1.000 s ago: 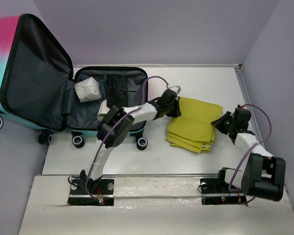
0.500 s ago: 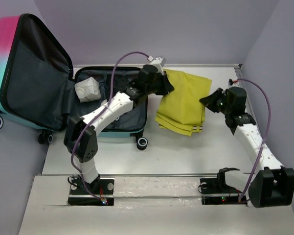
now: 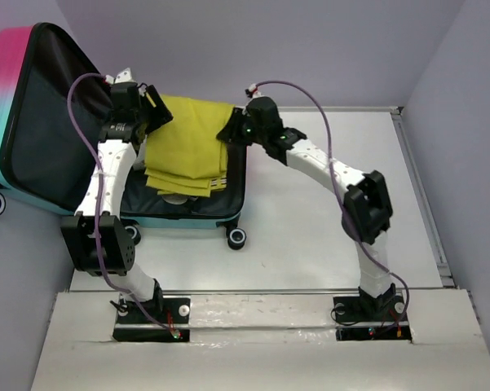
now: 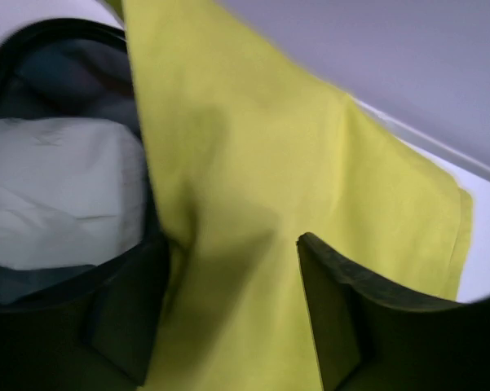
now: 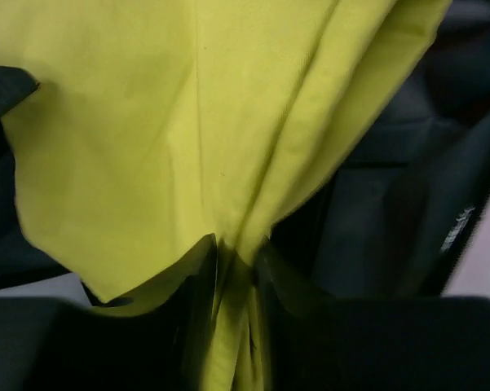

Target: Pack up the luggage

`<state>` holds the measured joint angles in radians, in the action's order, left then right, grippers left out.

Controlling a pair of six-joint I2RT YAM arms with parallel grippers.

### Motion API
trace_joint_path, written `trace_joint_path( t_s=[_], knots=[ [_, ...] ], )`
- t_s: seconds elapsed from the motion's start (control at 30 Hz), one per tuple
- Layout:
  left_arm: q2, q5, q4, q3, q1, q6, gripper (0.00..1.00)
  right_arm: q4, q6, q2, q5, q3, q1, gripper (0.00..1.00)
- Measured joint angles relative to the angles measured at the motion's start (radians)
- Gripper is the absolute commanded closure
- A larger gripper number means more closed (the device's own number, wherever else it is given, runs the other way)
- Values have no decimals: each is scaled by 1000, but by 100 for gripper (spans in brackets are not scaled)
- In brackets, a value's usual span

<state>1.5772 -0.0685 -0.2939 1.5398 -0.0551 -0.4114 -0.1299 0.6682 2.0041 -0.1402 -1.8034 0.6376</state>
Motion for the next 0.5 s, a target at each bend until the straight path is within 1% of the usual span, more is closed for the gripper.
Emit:
trace_joint_path(
  t_s=[0.03, 0.1, 0.17, 0.3, 0.4, 0.43, 0.5],
  knots=[
    [14, 22, -5, 7, 25, 3, 1, -38, 6, 73, -4, -77, 12, 16],
    [40, 81, -25, 13, 60, 19, 1, -98, -29, 188, -17, -194, 32, 6],
    [39, 110, -42, 3, 66, 35, 1, -158, -54, 250, -17, -245, 40, 6],
    [-69, 182, -70, -51, 19, 53, 2, -275, -97, 288, -19, -293, 37, 6],
    [-268, 245, -82, -121, -45, 61, 6, -306, -131, 279, -29, -343, 34, 7],
    [-377, 277, -71, -160, -68, 62, 8, -308, -143, 262, -32, -345, 31, 7],
    [-526, 336, -76, -214, -74, 58, 11, -314, -171, 220, -42, -340, 28, 8]
  ],
)
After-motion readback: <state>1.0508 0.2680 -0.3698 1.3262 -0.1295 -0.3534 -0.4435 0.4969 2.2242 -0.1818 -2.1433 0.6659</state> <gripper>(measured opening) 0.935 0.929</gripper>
